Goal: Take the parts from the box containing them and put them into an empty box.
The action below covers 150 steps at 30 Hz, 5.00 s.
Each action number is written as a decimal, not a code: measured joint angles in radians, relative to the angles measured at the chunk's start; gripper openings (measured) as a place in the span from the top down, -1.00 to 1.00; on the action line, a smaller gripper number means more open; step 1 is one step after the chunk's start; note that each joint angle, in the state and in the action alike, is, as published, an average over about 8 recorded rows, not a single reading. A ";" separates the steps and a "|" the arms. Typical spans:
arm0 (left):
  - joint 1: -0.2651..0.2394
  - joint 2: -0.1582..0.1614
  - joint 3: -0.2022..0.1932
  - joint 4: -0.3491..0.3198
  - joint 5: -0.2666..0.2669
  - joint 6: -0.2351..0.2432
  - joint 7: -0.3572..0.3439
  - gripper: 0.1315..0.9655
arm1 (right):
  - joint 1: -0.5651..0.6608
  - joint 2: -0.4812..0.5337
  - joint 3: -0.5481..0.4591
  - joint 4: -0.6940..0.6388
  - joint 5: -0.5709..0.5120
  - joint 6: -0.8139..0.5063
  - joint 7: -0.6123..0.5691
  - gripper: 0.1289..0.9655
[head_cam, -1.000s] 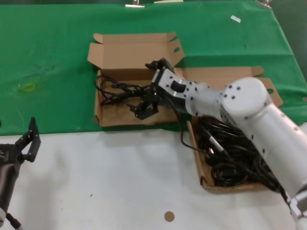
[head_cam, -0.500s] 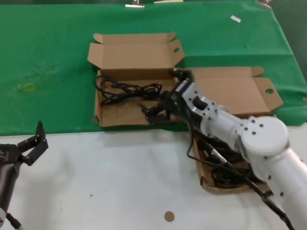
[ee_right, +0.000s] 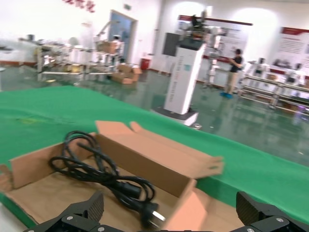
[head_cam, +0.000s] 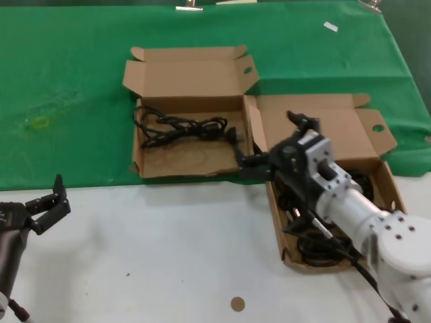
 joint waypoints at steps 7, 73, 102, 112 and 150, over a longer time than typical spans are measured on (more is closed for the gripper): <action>0.000 0.000 0.000 0.000 0.000 0.000 0.000 -0.95 | -0.125 0.022 0.054 0.118 0.055 0.073 0.022 -1.00; 0.000 0.000 0.000 0.000 0.000 0.000 0.000 -1.00 | -0.336 0.059 0.145 0.319 0.150 0.198 0.061 -1.00; 0.000 0.000 0.000 0.000 0.000 0.000 0.000 -1.00 | -0.336 0.059 0.145 0.319 0.150 0.198 0.061 -1.00; 0.000 0.000 0.000 0.000 0.000 0.000 0.000 -1.00 | -0.336 0.059 0.145 0.319 0.150 0.198 0.061 -1.00; 0.000 0.000 0.000 0.000 0.000 0.000 0.000 -1.00 | -0.336 0.059 0.145 0.319 0.150 0.198 0.061 -1.00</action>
